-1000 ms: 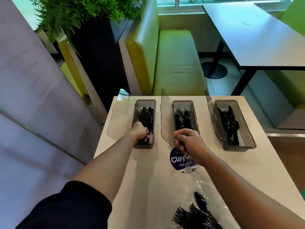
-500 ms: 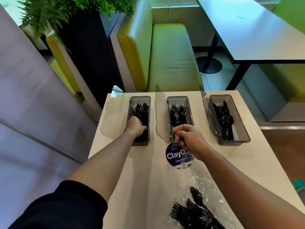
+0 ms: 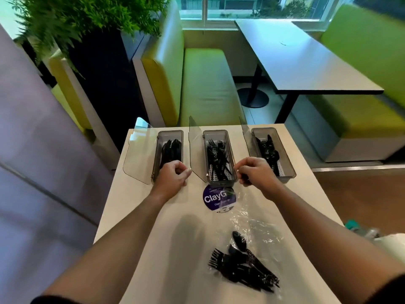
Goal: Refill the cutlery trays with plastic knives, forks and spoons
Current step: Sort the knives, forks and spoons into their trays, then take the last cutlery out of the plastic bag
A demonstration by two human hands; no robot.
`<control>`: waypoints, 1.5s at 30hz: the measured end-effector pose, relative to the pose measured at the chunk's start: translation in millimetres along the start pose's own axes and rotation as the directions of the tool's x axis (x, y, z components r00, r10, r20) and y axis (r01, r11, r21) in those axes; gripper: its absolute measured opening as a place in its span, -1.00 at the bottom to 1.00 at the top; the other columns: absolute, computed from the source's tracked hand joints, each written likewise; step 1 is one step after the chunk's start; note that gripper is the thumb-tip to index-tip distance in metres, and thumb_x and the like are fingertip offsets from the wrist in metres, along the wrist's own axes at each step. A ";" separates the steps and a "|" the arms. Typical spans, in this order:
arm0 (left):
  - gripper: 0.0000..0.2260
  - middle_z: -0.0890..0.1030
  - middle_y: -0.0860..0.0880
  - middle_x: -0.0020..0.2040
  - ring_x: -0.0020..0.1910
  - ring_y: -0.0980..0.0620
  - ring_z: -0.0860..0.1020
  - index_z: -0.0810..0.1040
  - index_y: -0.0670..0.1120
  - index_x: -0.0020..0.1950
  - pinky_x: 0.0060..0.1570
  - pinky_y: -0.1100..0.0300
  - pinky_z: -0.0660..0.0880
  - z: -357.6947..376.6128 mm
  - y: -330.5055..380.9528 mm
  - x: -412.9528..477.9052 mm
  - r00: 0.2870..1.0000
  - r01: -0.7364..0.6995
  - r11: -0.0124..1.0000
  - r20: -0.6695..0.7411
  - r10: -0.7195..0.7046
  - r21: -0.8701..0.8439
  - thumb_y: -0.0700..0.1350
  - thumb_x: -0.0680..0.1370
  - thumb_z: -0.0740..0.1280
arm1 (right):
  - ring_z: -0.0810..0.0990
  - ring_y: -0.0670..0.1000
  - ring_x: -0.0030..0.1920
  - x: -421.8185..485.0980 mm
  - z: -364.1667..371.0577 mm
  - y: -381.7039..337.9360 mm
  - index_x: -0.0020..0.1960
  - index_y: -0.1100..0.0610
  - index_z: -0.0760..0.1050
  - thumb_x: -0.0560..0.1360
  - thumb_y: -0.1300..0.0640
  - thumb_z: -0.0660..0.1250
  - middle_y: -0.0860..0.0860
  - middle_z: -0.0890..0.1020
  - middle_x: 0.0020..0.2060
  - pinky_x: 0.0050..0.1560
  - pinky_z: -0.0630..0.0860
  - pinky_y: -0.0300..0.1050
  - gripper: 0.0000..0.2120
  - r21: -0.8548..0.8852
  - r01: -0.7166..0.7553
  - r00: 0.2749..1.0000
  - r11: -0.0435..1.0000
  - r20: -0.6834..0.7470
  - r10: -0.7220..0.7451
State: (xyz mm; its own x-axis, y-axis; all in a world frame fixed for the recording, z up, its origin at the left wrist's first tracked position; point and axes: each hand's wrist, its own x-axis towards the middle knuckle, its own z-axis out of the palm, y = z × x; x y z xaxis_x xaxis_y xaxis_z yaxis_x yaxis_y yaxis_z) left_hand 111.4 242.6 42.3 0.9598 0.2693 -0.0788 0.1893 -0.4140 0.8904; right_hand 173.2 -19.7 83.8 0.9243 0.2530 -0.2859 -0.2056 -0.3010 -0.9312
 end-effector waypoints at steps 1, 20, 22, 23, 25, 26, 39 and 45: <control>-0.82 0.63 -0.07 -0.33 -0.40 0.03 0.60 0.57 -0.10 -0.15 -0.28 -0.01 0.58 5.5 0.1 -7.5 1.000 -0.004 1.000 0.010 0.004 0.003 -0.05 0.59 0.41 | 0.55 0.06 -0.37 -4.1 -2.6 2.3 -0.02 0.31 0.58 0.59 0.36 0.24 0.17 0.60 -0.30 -0.38 0.49 -0.12 -0.86 -0.049 -0.023 1.000 0.999 0.014 0.024; -0.78 0.72 -0.06 -0.03 -0.14 -0.06 0.71 0.58 -0.12 0.11 -0.26 0.10 0.56 105.4 19.2 -76.6 0.877 0.292 0.933 0.448 -0.173 -0.211 0.01 0.67 0.27 | 0.60 -0.03 -0.41 -31.9 -5.4 35.1 0.09 0.13 0.64 0.56 0.33 0.29 0.11 0.73 -0.15 -0.43 0.39 -0.23 -0.78 -0.649 -0.127 0.848 0.750 0.321 0.421; -0.73 0.72 -0.08 -0.04 -0.15 -0.07 0.71 0.59 -0.13 0.11 -0.26 0.08 0.56 104.4 24.9 -73.9 0.884 0.283 0.932 0.438 -0.163 -0.226 0.07 0.65 0.29 | 0.60 -0.04 -0.41 -30.8 -5.3 30.2 0.07 0.12 0.65 0.56 0.33 0.27 0.11 0.73 -0.12 -0.42 0.38 -0.22 -0.77 -0.602 -0.088 0.869 0.793 0.343 0.356; -0.74 0.73 -0.10 -0.05 -0.15 -0.07 0.71 0.60 -0.14 0.09 -0.24 0.05 0.58 104.3 26.2 -71.6 0.894 0.259 0.941 0.424 -0.149 -0.216 0.05 0.64 0.32 | 0.60 -0.04 -0.40 -30.1 -4.7 28.5 0.02 0.11 0.65 0.56 0.33 0.27 0.10 0.73 -0.11 -0.41 0.39 -0.22 -0.78 -0.583 -0.066 0.877 0.810 0.353 0.325; -0.85 0.73 -0.13 -0.08 -0.16 -0.07 0.73 0.59 -0.14 0.05 -0.21 -0.01 0.61 103.7 29.0 -66.0 0.923 0.202 0.961 0.364 -0.122 -0.190 -0.05 0.63 0.37 | 0.62 -0.03 -0.38 -28.3 -3.1 26.4 -0.07 0.09 0.65 0.56 0.33 0.28 0.10 0.72 -0.14 -0.40 0.43 -0.21 -0.77 -0.558 -0.045 0.883 0.829 0.365 0.294; -0.90 0.72 -0.16 -0.08 -0.17 -0.08 0.72 0.58 -0.14 0.02 -0.22 -0.04 0.63 102.7 30.4 -62.0 0.937 0.182 0.964 0.330 -0.111 -0.192 -0.11 0.62 0.37 | 0.63 -0.01 -0.37 -26.9 -3.0 26.3 -0.06 0.13 0.67 0.56 0.35 0.28 0.12 0.72 -0.16 -0.40 0.46 -0.21 -0.78 -0.543 -0.059 0.884 0.838 0.362 0.296; -0.94 0.67 -0.13 -0.20 -0.32 0.01 0.60 0.65 -0.21 -0.05 -0.26 0.09 0.59 89.0 24.5 -55.3 0.905 0.210 0.977 0.388 -0.177 -0.045 -0.33 0.54 0.42 | 0.72 0.16 -0.27 -22.4 4.9 20.5 0.02 0.35 0.61 0.53 0.47 0.23 0.26 0.70 -0.17 -0.31 0.63 -0.08 -0.80 -0.514 -0.166 0.867 0.841 0.331 0.373; -0.93 0.61 -0.16 -0.03 -0.07 -0.08 0.70 0.47 -0.12 0.02 -0.18 -0.13 0.67 76.5 40.5 -50.8 0.974 0.144 0.970 0.203 -0.103 -0.197 -0.17 0.68 0.23 | 0.69 0.15 -0.33 -29.1 7.9 10.7 -0.01 0.36 0.58 0.53 0.34 0.39 0.27 0.68 -0.13 -0.33 0.66 -0.06 -0.93 -0.741 -0.161 0.846 0.652 0.236 0.478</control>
State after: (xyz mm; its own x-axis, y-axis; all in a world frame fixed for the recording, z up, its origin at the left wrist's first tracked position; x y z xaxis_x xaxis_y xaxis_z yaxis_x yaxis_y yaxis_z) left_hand 86.2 145.6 48.0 0.9571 0.1283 -0.2598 0.2810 -0.1917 0.9404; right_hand 141.6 -22.9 80.3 0.6076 0.2875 -0.7404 -0.0442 -0.9185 -0.3930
